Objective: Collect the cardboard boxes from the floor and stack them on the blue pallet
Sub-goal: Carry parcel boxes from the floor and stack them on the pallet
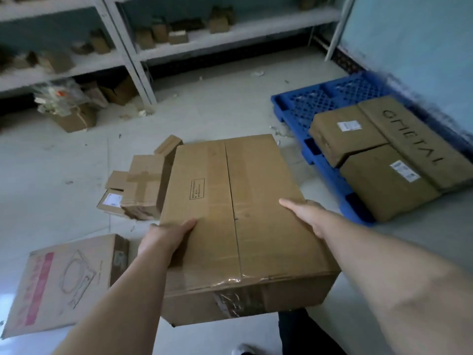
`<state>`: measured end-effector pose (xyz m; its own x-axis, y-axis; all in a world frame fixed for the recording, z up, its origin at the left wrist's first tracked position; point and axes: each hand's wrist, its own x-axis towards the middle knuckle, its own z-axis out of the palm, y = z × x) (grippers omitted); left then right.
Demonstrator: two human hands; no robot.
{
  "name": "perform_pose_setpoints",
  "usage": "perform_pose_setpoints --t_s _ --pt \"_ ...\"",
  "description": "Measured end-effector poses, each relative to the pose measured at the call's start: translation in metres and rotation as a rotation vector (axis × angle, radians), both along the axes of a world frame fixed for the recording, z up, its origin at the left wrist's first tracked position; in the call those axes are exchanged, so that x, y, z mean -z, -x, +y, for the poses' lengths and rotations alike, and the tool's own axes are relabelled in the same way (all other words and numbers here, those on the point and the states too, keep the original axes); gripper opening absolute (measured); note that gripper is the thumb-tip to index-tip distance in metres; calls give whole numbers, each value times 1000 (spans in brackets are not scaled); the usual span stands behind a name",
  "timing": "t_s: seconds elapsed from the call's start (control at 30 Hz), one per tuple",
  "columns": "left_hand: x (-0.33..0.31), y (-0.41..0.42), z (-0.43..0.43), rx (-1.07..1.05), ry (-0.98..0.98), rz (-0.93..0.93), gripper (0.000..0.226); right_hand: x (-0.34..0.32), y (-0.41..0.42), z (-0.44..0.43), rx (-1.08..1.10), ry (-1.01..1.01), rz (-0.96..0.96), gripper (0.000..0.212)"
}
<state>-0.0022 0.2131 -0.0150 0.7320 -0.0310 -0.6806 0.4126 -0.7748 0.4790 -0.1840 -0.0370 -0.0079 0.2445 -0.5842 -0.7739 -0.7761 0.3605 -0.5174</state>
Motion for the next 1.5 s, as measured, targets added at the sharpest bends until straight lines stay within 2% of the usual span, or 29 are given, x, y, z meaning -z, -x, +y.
perform_pose_setpoints --t_s 0.07,0.13,0.2,0.37,0.47,0.6,0.7,0.83,0.9,1.07,1.2,1.27,1.43,1.5 --pt "-5 3 -33 76 32 0 104 -6 17 -22 50 3 -3 82" --pt "-7 6 -67 108 27 12 123 -11 33 -46 115 8 -26 86" --pt "-10 10 -103 153 -11 11 131 -15 50 -72 164 -9 -34 88" --pt "-24 26 -203 270 -80 -43 126 -19 87 -148 284 -54 -85 69" --pt "-30 33 -264 330 -132 -76 115 -20 104 -193 343 -107 -102 62" --pt "-38 38 -336 416 -159 -101 110 -20 117 -248 409 -79 -136 69" --pt "-43 34 -386 477 -178 -126 111 -23 119 -282 462 -105 -128 64" --pt "-48 20 -452 532 -156 -119 107 -20 114 -325 538 -101 -121 86" --pt "-47 8 -486 572 -152 -133 103 -19 108 -347 573 -97 -121 88" --pt "-48 -30 -577 711 -161 -150 98 -20 80 -405 676 -53 -103 77" --pt "-51 -54 -651 808 -150 -165 100 -14 66 -448 780 -59 -97 83" --pt "-49 -59 -687 859 -142 -192 101 -12 63 -469 825 -40 -78 77" --pt "-45 -57 -776 928 -157 -206 100 -5 66 -533 902 -64 -182 60" --pt "-41 -57 -807 926 -153 -189 107 -6 68 -561 929 -84 -218 65"
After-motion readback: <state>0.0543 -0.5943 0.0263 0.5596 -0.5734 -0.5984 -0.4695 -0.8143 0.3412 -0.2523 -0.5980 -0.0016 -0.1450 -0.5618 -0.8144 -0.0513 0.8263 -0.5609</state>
